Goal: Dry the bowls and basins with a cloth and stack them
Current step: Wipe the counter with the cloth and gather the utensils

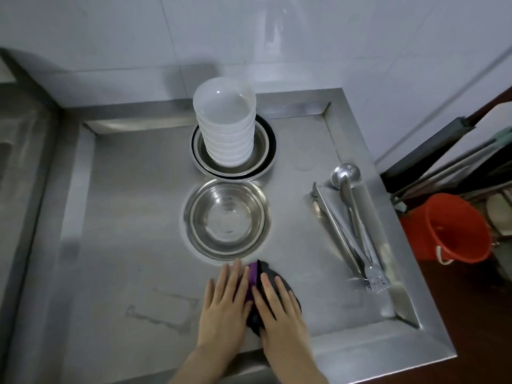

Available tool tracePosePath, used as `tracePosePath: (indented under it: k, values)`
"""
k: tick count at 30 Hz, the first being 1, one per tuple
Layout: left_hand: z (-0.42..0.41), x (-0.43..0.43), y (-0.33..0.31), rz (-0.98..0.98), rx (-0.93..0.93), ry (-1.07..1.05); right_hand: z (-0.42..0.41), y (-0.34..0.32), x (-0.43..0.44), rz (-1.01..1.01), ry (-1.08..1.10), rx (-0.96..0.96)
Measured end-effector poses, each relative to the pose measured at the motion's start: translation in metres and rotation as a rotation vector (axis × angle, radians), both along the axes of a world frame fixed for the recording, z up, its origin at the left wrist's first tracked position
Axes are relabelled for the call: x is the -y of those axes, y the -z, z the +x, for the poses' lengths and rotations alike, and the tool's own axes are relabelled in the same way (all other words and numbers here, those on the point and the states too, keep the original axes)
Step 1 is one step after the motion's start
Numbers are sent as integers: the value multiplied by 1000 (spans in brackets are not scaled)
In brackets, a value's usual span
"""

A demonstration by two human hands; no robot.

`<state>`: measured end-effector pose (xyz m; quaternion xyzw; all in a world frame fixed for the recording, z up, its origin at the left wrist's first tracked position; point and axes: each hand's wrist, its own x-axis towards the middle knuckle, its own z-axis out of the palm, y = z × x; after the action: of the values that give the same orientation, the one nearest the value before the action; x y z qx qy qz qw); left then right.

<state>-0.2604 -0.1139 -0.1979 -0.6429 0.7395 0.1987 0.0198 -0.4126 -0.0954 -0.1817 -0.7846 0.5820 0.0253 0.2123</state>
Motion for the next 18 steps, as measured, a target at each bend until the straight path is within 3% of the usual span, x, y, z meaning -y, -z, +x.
tracePosePath:
  k: [5, 9, 14, 18]
  values:
    - [-33, 76, -8, -18, -30, 32, -13, 4, 58, -37, 163, -66]
    - [-39, 135, -11, -43, -83, -56, -8, 0, 137, -58, 199, -120]
    - [-49, 178, 0, -87, -179, -3, -8, -14, 239, 47, 133, -182]
    - [-77, 200, 2, -141, -277, -119, -13, -18, 297, 55, 199, -159]
